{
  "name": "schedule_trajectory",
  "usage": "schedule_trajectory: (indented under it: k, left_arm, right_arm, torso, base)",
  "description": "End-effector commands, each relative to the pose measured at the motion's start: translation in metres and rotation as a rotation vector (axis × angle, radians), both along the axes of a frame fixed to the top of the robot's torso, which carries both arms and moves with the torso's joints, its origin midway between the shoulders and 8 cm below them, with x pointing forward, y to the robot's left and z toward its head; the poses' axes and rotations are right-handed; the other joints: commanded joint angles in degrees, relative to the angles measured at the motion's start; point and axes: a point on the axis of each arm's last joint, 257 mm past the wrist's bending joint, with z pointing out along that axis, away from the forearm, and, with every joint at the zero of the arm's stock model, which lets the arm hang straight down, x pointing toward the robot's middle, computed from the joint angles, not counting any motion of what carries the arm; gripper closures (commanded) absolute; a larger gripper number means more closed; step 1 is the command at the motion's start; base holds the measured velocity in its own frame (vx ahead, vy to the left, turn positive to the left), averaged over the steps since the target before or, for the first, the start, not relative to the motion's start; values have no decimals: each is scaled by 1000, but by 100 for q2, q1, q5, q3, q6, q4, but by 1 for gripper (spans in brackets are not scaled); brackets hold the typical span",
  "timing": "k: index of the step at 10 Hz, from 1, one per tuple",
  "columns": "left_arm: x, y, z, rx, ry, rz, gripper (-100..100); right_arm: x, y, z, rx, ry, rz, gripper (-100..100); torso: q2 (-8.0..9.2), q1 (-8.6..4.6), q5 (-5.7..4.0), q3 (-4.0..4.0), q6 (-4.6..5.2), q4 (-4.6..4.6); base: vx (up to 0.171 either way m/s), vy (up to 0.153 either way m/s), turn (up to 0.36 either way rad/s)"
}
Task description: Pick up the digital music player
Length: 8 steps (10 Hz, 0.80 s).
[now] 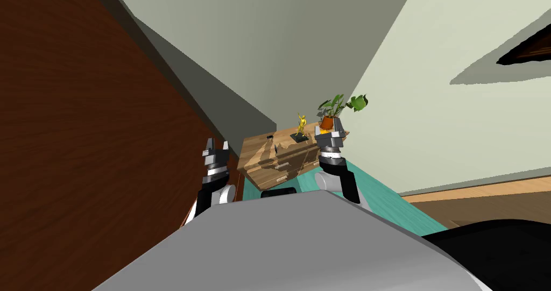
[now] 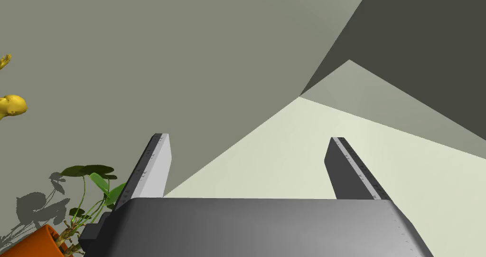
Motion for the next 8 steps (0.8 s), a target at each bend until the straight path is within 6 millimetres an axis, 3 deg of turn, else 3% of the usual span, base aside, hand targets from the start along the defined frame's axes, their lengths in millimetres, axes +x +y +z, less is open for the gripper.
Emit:
schedule_trajectory:
  k: [1, 4, 5, 8]
  left_arm:
    - [13, -4, 0, 19, 20, -28, -100]
    - [42, -8, -1, 28, 61, -69, -100]
    - [44, -9, -1, 27, 63, -69, -100]
    - [72, -12, -1, 22, 107, -97, -100]
  right_arm:
    - [0, 0, 0, 0, 0, 0, 0]
    - [0, 0, 0, 0, 0, 0, 0]
    - [0, 0, 0, 0, 0, 0, 0]
    - [0, 0, 0, 0, 0, 0, 0]
  torso:
    - [0, 0, 0, 0, 0, 0]
    - [31, -47, -11, 18, 2, 7]
    - [32, -47, -11, 18, 2, 7]
    - [12, -36, -8, 7, 2, 3]
  base:
    - [-59, -71, -84]
    - [-91, -125, -81]
    - [-48, -69, -30]
    - [-33, -82, -73]
